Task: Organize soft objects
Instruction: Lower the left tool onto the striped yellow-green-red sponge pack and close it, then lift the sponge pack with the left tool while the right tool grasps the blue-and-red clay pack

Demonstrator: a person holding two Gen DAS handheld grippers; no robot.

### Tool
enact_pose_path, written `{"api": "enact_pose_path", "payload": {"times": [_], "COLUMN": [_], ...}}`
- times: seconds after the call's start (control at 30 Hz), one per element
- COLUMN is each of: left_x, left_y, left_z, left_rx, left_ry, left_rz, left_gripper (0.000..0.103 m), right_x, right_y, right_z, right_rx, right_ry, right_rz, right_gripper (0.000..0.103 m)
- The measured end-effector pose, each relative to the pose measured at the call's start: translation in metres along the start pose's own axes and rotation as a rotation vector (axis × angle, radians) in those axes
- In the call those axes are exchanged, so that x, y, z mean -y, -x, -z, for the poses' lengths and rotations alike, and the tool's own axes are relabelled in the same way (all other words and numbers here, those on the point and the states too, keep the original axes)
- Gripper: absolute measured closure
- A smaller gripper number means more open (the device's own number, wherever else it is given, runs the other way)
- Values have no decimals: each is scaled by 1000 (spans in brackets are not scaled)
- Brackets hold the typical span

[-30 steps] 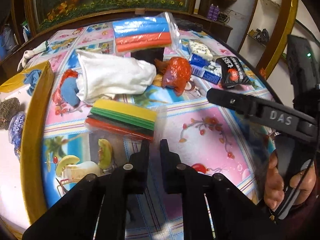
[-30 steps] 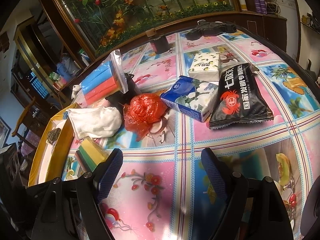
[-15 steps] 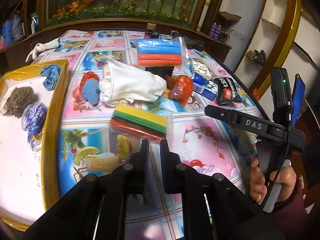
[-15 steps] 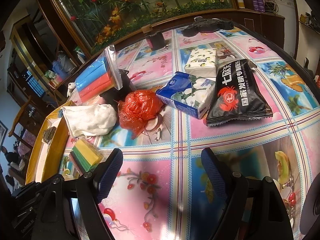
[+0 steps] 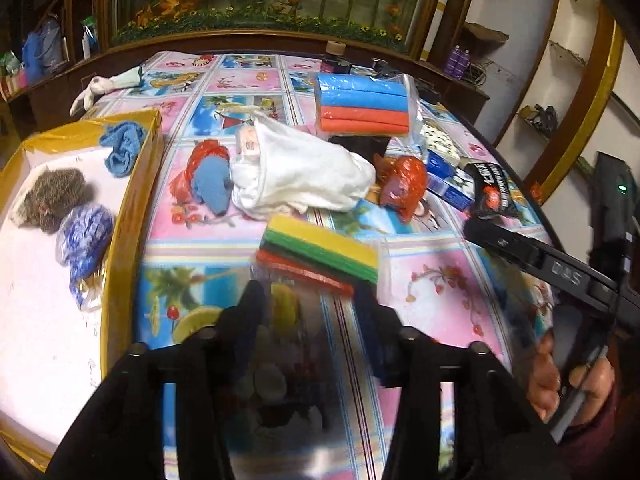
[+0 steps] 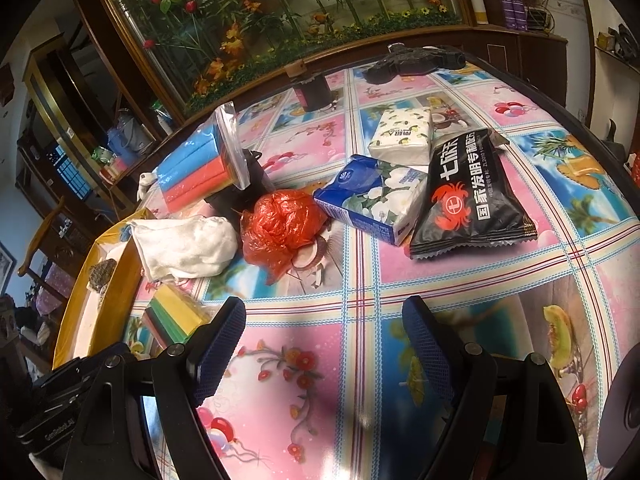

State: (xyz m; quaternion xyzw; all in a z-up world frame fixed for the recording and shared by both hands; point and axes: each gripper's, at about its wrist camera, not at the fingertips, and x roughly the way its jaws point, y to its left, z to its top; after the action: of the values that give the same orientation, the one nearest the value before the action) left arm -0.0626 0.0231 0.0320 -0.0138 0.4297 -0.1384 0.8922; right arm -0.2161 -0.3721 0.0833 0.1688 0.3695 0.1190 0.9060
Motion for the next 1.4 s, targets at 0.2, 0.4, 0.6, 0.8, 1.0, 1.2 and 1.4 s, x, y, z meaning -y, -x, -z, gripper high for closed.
{"api": "enact_pose_path", "payload": {"times": [0.2,0.4,0.6,0.8,1.0,1.2,1.4], "left_x": [14,19,-6,-29,-35,-33,-30], "left_y": [-45,-52,-27,-13,-3,6,16], "left_z": [-25,-21,-8,7,15,17,17], "left_rx": [-72,-94,-95,-98,-91,-64,-43], "left_ry": [46,-27,11,70,90,69,64], "left_rz": [-130,-73,47,108,180,200,235], "left_gripper": [29,28,52,52,52,52,56], "right_x": [12,38,46,40,-18,-69,-86], "right_y": [20,34,30,28,7,-1,-30], "right_z": [-4,-22,-28,-47,-58,-83,-116], "right_rx": [49,60,44,46,-23,30,37], "right_ry": [-62,-159,-174,-198,-3,135,141], "right_rz": [-53,-47,28,32,-55,-10,-12], "right_gripper": [22,22,22,20,22,21,8]}}
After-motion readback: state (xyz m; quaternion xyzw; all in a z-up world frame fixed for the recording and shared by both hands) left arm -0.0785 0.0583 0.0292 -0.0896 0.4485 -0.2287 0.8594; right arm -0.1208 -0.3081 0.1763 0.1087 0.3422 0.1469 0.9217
